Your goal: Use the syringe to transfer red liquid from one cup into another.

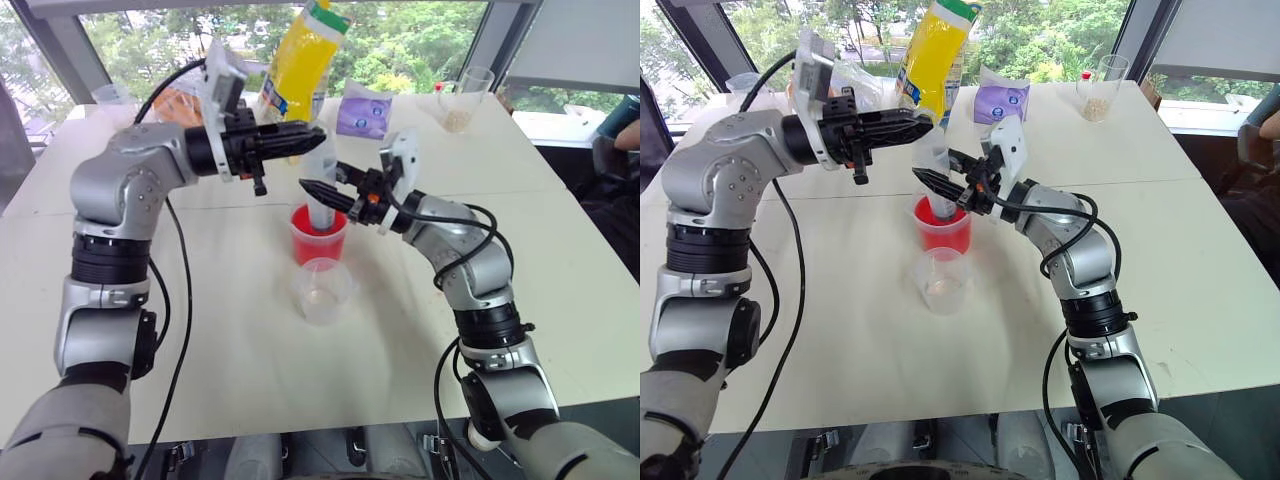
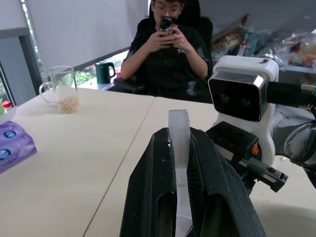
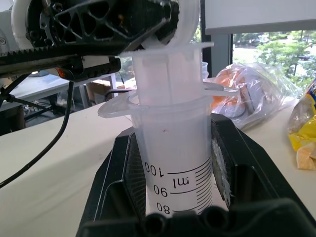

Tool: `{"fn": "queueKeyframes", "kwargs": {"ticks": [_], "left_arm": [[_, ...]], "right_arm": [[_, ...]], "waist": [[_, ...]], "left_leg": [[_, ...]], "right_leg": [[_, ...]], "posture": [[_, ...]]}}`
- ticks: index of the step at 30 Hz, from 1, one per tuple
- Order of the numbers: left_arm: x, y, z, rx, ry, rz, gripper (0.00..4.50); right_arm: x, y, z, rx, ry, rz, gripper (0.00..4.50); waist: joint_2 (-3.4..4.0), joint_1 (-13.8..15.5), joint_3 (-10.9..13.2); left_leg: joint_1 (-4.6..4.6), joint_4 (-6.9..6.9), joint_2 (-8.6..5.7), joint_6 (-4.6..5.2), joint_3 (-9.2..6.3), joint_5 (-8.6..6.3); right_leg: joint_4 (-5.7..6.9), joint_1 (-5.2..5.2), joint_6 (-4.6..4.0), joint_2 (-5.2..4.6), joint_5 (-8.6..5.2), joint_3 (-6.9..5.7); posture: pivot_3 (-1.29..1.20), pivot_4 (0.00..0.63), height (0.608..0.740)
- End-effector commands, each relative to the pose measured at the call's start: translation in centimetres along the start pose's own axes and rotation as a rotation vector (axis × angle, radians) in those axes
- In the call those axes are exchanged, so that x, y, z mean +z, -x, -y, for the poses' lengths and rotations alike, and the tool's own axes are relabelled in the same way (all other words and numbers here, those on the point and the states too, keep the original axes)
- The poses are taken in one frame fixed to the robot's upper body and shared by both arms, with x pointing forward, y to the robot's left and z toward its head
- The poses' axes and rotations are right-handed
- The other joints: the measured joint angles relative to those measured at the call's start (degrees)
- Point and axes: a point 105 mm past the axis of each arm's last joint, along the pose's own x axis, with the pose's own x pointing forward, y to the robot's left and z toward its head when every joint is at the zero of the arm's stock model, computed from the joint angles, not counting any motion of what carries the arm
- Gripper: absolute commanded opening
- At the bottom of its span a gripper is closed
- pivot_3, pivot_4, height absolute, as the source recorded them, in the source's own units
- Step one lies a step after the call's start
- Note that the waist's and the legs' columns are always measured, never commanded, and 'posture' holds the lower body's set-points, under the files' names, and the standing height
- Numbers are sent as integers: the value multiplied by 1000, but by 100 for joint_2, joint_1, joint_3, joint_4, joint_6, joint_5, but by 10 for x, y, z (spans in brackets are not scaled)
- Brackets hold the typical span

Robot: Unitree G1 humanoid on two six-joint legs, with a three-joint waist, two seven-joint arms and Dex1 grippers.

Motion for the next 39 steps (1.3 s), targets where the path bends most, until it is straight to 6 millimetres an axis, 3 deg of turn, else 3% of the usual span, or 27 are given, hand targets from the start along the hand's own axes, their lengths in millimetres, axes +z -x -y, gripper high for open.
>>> {"fn": "queueKeyframes", "kwargs": {"ticks": [1,17,21,22,24,31,39], "left_arm": [[57,9,-1,52,-171,142,36],[56,9,-2,55,-170,141,36],[47,9,1,33,-156,107,36],[43,9,2,28,-147,94,670],[36,11,4,22,-127,77,1130],[23,20,3,31,-102,44,4447],[33,52,0,96,-105,55,4480]], "right_arm": [[-16,-11,-24,106,-36,-49,1425],[-1,-15,-23,117,-17,-15,1425],[8,-15,-21,114,1,1,1425],[12,-15,-21,113,7,9,1425],[19,-16,-19,110,19,21,1425],[31,-16,-17,107,33,40,1425],[45,-10,-1,49,67,61,1425]], "waist": [[0,0,0],[0,-1,0],[0,-1,0],[0,-2,0],[0,-14,0],[0,-12,0],[0,-14,1]], "left_leg": [[0,0,0,0,0,0],[0,0,0,0,0,0],[0,0,0,0,0,0],[0,0,0,0,0,0],[1,0,0,0,0,0],[6,0,0,0,2,0],[6,0,2,-1,2,1]], "right_leg": [[0,0,0,0,0,0],[1,0,0,0,0,0],[1,0,0,0,0,1],[1,0,0,0,0,1],[1,0,0,0,0,1],[4,2,0,0,0,3],[3,1,0,0,0,4]], "posture": [[0,150,740],[0,150,740],[0,150,740],[0,150,740],[0,150,740],[0,150,740],[0,150,740]]}}
